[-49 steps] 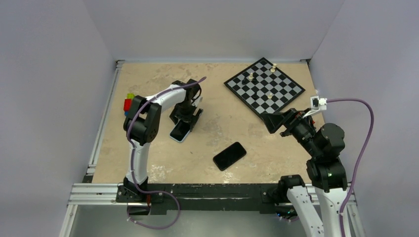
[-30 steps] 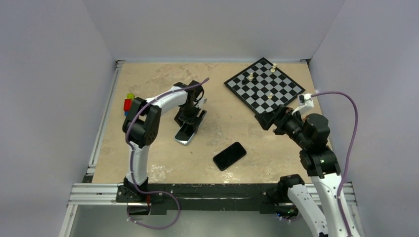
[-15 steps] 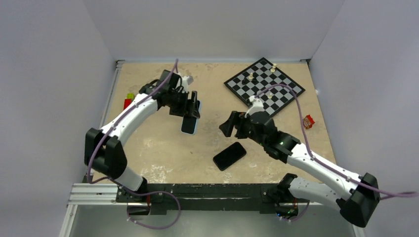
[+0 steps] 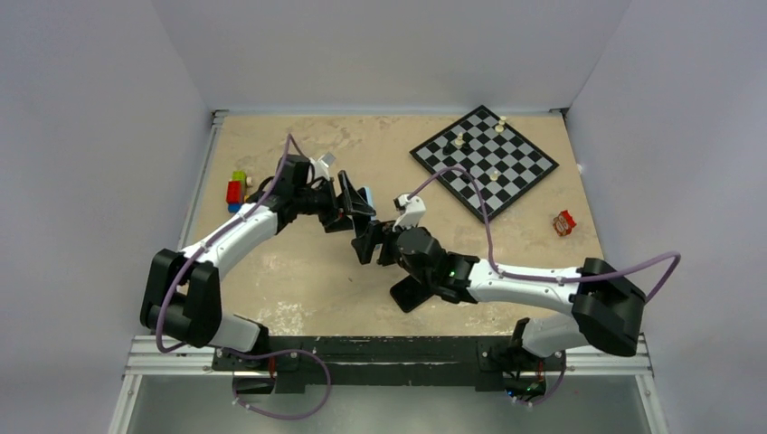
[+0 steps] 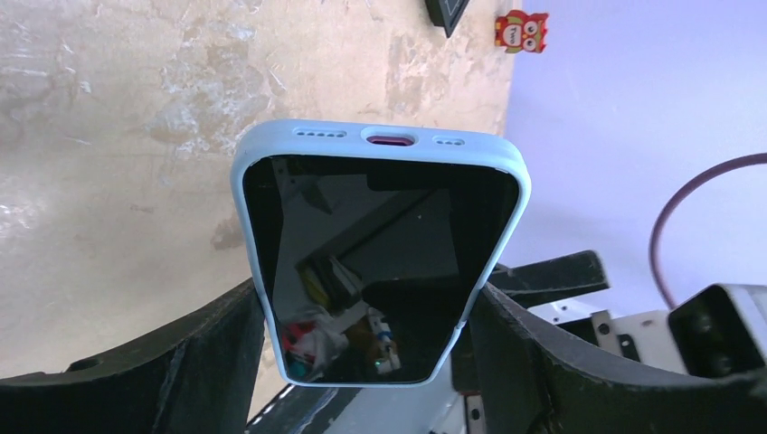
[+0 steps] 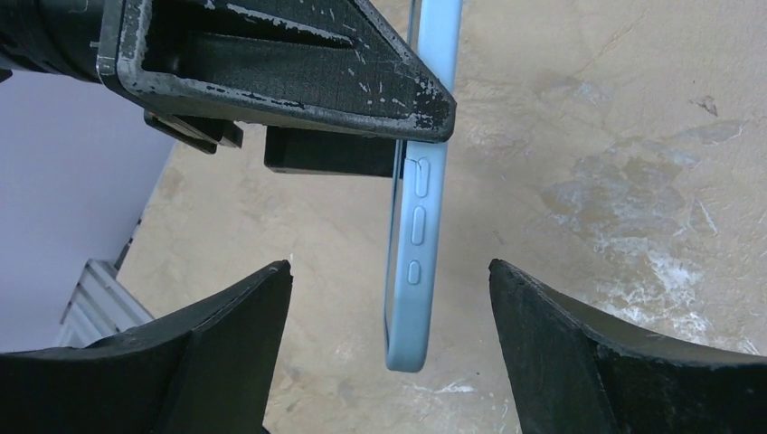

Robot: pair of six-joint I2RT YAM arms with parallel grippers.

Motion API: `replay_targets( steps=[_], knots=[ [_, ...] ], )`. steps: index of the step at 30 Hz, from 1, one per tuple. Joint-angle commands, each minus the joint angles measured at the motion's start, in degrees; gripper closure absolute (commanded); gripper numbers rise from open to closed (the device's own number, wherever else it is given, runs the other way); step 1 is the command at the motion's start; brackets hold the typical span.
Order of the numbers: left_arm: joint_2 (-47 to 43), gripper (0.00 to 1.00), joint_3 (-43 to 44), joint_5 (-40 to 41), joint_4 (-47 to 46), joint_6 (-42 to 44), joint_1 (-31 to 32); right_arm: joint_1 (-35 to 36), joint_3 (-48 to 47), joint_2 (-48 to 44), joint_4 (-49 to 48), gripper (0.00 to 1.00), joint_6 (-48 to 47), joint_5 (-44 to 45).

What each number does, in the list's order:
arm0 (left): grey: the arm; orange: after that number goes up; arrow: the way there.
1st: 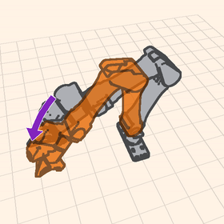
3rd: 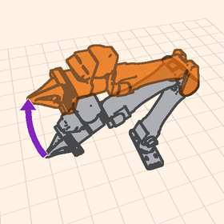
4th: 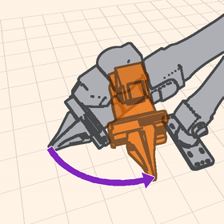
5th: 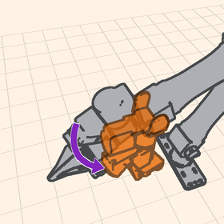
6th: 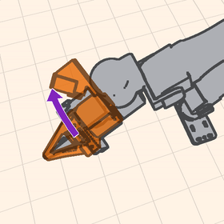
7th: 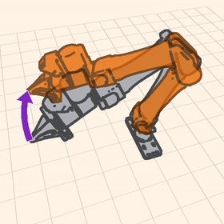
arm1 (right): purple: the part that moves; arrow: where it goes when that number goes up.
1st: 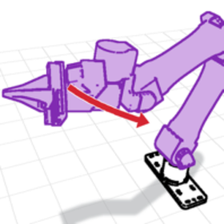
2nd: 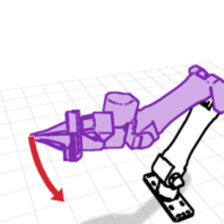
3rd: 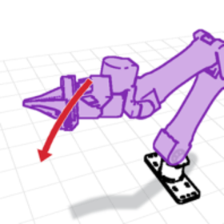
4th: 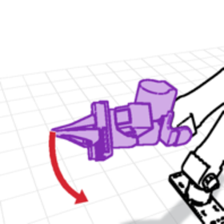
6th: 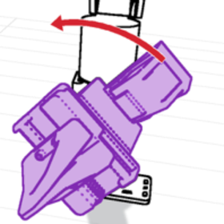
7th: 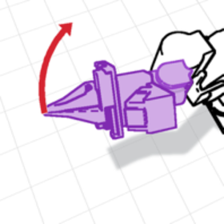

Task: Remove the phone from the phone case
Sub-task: Adjust the phone.

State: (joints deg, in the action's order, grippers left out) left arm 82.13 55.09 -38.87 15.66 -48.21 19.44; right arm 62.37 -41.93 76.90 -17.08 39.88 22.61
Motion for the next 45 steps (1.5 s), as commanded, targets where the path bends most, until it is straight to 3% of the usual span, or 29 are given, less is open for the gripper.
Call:
replay_targets(
  steps=[1,9,12,15,17,21,22,23,27,31,34,36,41,45],
  knots=[
    [-3.86,1.0,-3.36,-4.82,-14.65,-11.12,-0.72,2.27,-2.69,1.81,-6.9,0.19,1.36,8.62],
    [-5.86,1.0,-5.74,-1.21,-16.43,-13.21,-0.9,4.81,-1.43,3.69,-8.42,0.44,4.27,16.63],
    [-6.87,1.0,-7.5,-0.31,-18.82,-15.32,-0.9,5.39,-1.02,3.33,-9.85,0.57,3.71,17.68],
    [-7.66,1.0,-8.85,0.17,-19.66,-16.65,-0.9,5.67,-1.12,2.55,-10.53,0.75,2.07,17.68],
    [-8.52,0.99,-9.68,0.44,-19.8,-16.87,-0.9,5.66,-1.26,1.94,-10.18,1.0,1.37,17.64],
    [-14.12,0.22,-10.29,5.11,-10.42,-12.36,-0.9,5.6,0.27,-0.75,-9.67,1.0,0.01,14.39],
    [-16.06,0.05,-9.97,7.45,-6.7,-10.1,-0.9,5.57,0.59,-1.7,-9.5,1.0,-0.64,13.69],
    [-18.37,0.01,-9.45,10.32,-2.16,-7.11,-0.87,5.45,0.88,-2.67,-8.72,1.0,-1.78,11.79],
    [-28.44,0.0,-7.3,24.12,12.33,2.39,-0.9,1.23,1.21,-6.86,-0.51,1.0,-1.86,1.25],
    [-35.83,0.03,-6.51,29.58,16.24,11.13,-0.81,-8.2,0.31,-10.21,6.77,1.0,-5.33,-15.7],
    [-37.67,0.08,-5.98,26.02,13.88,16.99,-0.65,-14.53,-6.85,-8.34,22.57,1.0,-12.22,-29.42],
    [-36.12,0.09,-4.66,20.94,13.17,20.91,-0.44,-18.54,-9.16,-6.74,27.48,1.0,-17.18,-41.22],
    [-25.66,0.07,5.63,12.23,18.48,29.17,2.07,-20.97,-12.07,-2.07,30.58,1.0,-26.0,-62.7],
    [-14.8,0.1,10.94,-0.33,21.06,34.44,3.83,-20.29,-14.77,1.63,31.24,1.0,-29.86,-71.65]
  ],
)
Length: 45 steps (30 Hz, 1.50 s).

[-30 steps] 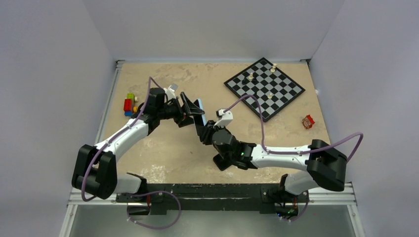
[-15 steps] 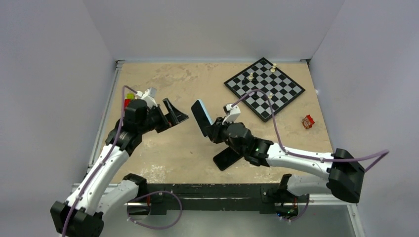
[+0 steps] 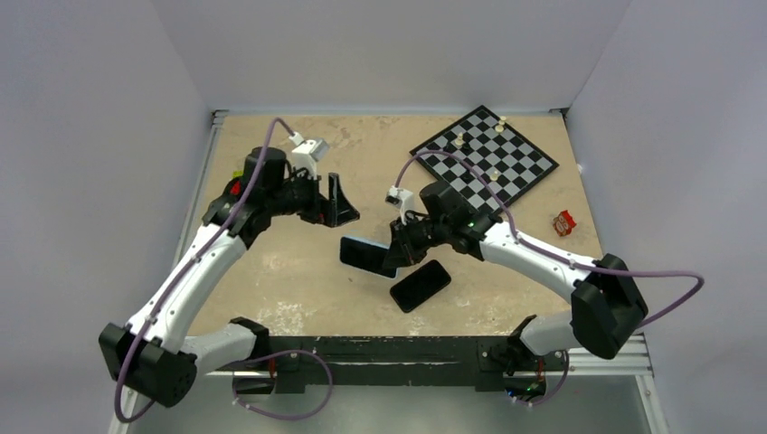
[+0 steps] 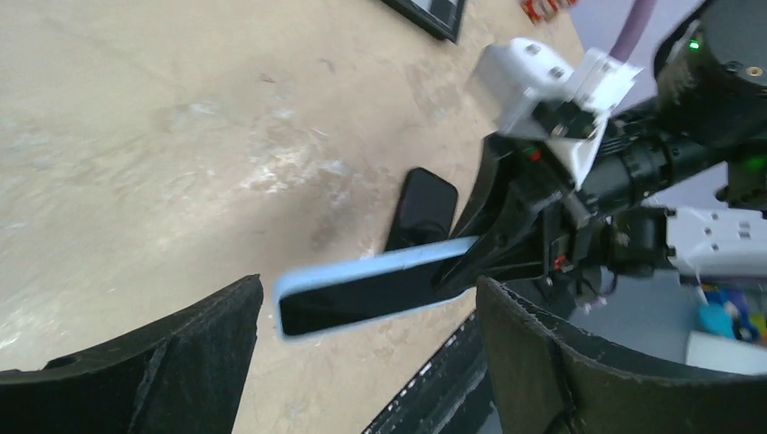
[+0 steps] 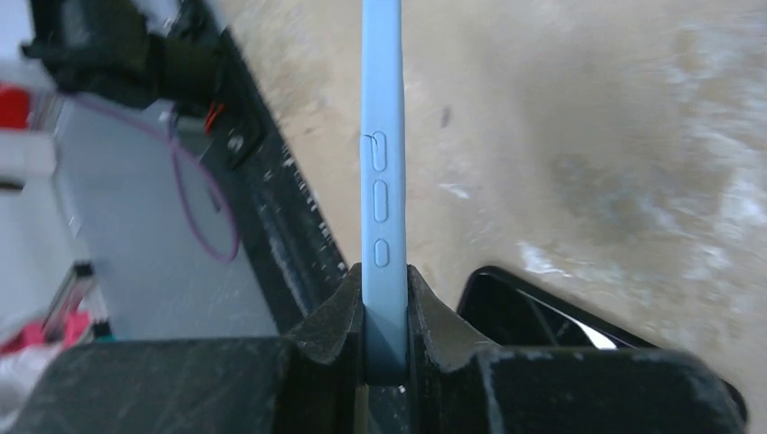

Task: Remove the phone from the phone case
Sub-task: Adjust the phone.

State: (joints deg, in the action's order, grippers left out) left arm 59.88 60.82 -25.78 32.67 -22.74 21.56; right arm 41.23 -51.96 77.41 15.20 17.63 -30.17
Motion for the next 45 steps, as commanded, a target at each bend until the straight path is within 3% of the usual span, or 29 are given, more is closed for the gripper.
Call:
replay_targets(
  steps=[1,7,12,20,24,29,31,35,38,40,43,45],
  knots=[
    [9.64,0.13,6.02,-15.03,5.78,10.78,2.69,0.86,-4.48,1.1,-2.44,1.0,-7.87,-20.67],
    [10.04,0.22,0.22,-25.67,2.06,13.62,5.07,0.82,-3.98,0.61,-3.78,1.0,-10.8,-26.9],
    [9.36,0.31,-1.46,-29.02,1.49,14.87,6.96,0.72,-4.58,1.02,-2.09,1.0,-13.53,-29.56],
    [11.89,0.58,-0.76,-29.58,4.29,17.64,10.65,0.74,-6.08,0.46,0.54,1.0,-16.84,-32.73],
    [11.96,0.61,-1.08,-32.38,4.22,18.07,11.73,0.73,-7.39,1.1,2.35,1.0,-18.23,-33.49],
    [12.33,0.61,-1.33,-29.65,4.99,18.6,13.01,0.74,-8.7,1.43,3.7,1.0,-19.74,-33.93],
    [12.12,0.68,-1.32,-30.06,4.53,18.31,13.05,0.73,-8.91,1.22,3.61,1.0,-19.74,-33.9],
    [10.34,1.0,-1.57,-29.41,3.32,17.59,13.04,0.77,-8.69,0.19,3.09,1.0,-19.24,-32.35],
    [7.25,1.0,-2.8,-27.56,0.67,15.96,12.99,0.29,-7.01,-2.11,-0.09,1.0,-15.22,-29.01],
    [4.7,1.0,-3.87,-24.5,-1.41,14.01,12.99,-0.28,-5.18,-3.82,-3.14,0.92,-12.39,-26.75],
    [1.02,1.0,-5.29,-19.65,-4.43,10.6,12.77,-0.92,-2.19,-6.11,-8.48,0.58,-8.22,-24.39],
    [-1.05,1.0,-5.93,-16.01,-7.26,6.53,12.22,-1.26,-0.42,-7.2,-11.37,0.41,-5.97,-21.76]
  ],
)
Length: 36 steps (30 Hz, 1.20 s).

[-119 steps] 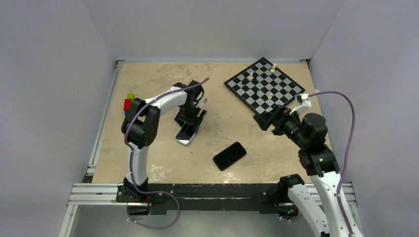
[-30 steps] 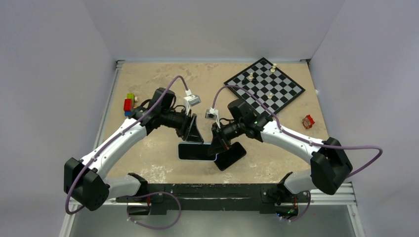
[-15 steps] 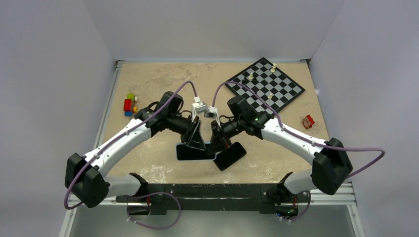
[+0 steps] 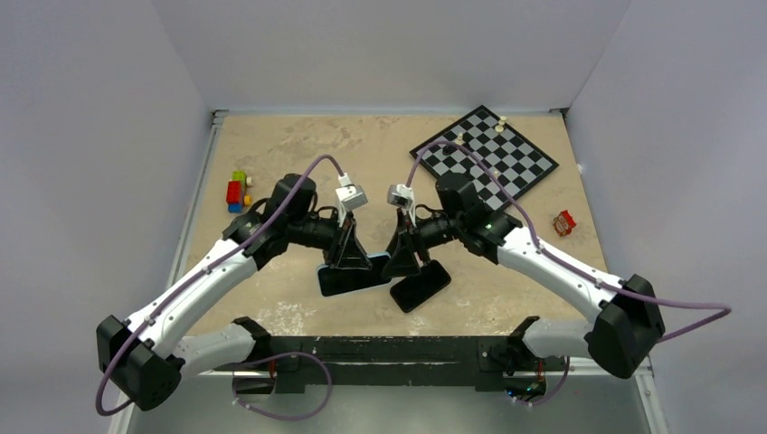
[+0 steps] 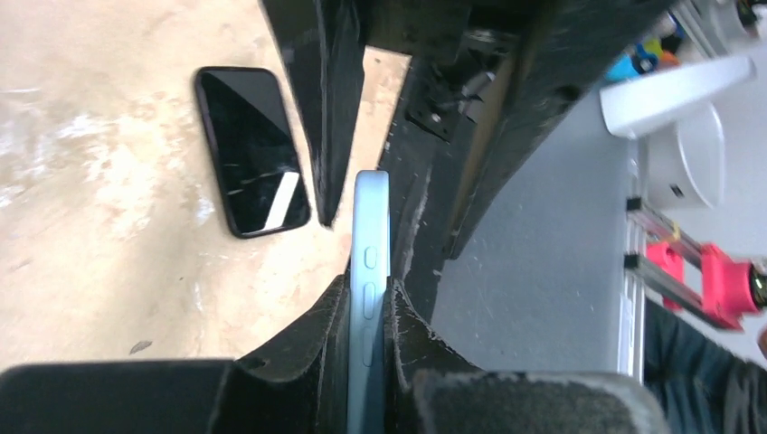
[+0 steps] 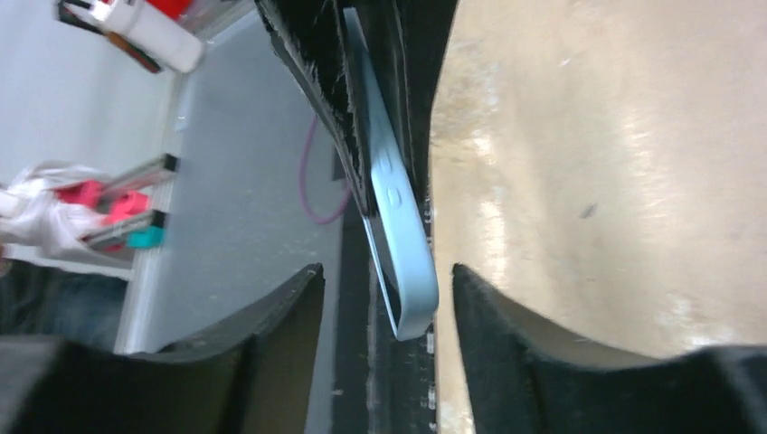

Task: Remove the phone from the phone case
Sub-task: Adjust the phone, then remove the phone case from the phone.

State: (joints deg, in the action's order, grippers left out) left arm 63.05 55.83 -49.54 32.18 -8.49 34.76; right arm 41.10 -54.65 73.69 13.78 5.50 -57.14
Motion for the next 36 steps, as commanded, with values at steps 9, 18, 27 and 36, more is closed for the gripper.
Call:
replay_targets(
  steps=[9,18,27,36],
  knots=[
    [-11.75,1.0,-5.17,27.97,-14.81,-35.63,-7.72,-4.42,11.61,-5.7,-28.02,0.28,27.52,18.63],
    [-11.18,1.0,-11.37,29.64,-39.04,-51.33,-8.31,-0.25,18.11,-1.93,-58.74,0.29,52.2,25.92],
    [-8.82,1.0,-18.46,24.13,-56.87,-58.86,-8.31,0.9,17.05,4.64,-69.12,0.41,55.62,26.09],
    [-10.61,0.92,-12.71,23.66,-36.99,-47.32,-8.31,1.46,17.91,6.36,-72.67,1.0,54.23,25.92]
  ],
)
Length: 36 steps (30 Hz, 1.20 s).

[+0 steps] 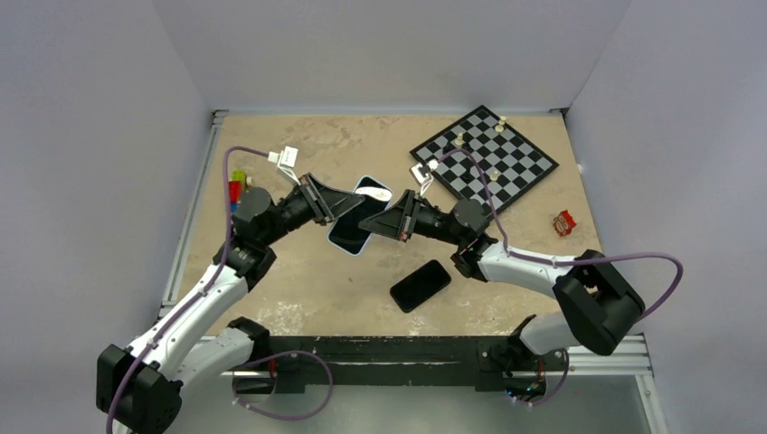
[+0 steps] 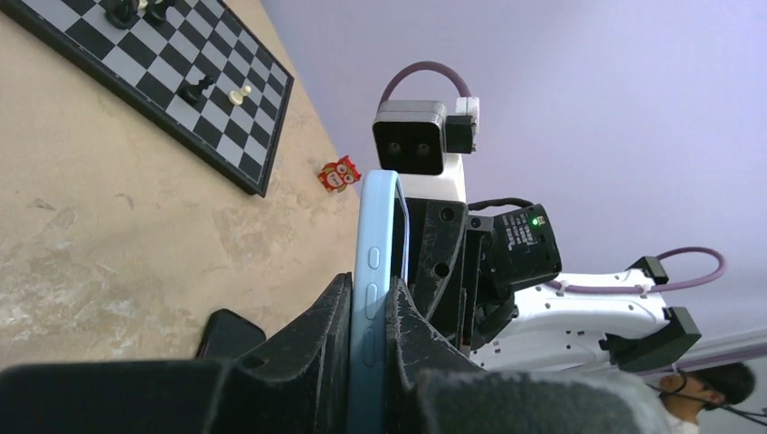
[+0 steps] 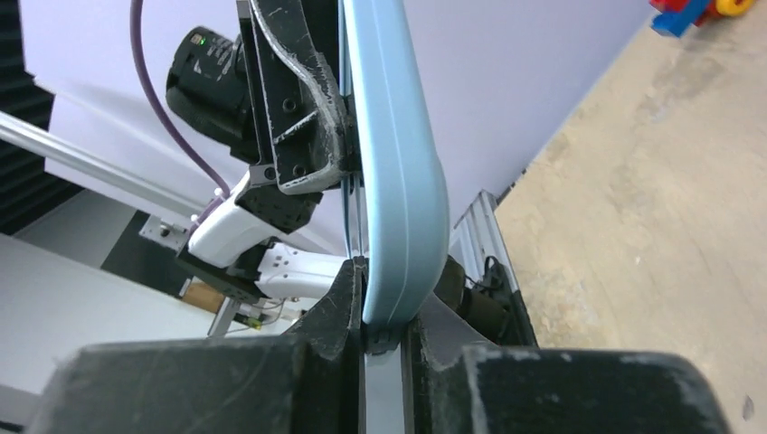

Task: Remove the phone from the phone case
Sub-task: Remove the phone case from the phone.

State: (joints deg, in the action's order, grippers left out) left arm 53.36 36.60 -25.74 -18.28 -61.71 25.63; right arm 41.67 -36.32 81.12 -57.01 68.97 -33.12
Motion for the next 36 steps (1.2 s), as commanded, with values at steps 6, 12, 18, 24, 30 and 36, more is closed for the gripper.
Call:
replay_targets(
  steps=[6,12,18,24,30,36],
  knots=[
    [-0.02,0.62,10.89,-8.2,26.72,17.64,0.82,0.94,-2.56,-4.76,7.31,1.0,-16.65,-3.21],
    [0.08,0.63,11.17,-15.03,26.38,20.97,0.83,0.88,-3.15,-8.04,11.96,1.0,-20.13,-5.64],
    [0.72,0.57,12.16,-19.08,26.66,21.46,0.83,0.94,-2.31,-9.78,12.71,1.0,-20.15,-4.6],
    [-8.47,0.32,6.24,-9.34,25.43,18.79,0.83,0.94,0.31,-13.29,9.76,1.0,-16.55,1.05],
    [-12.45,0.37,2.22,-9.35,22.92,14.97,0.83,0.79,1.31,-16.28,8.05,1.0,-13.85,4.34],
    [-13.23,0.53,-0.46,-13.8,19.38,13.29,0.83,0.78,1.87,-17.86,6.41,1.0,-11.8,4.74]
  ],
)
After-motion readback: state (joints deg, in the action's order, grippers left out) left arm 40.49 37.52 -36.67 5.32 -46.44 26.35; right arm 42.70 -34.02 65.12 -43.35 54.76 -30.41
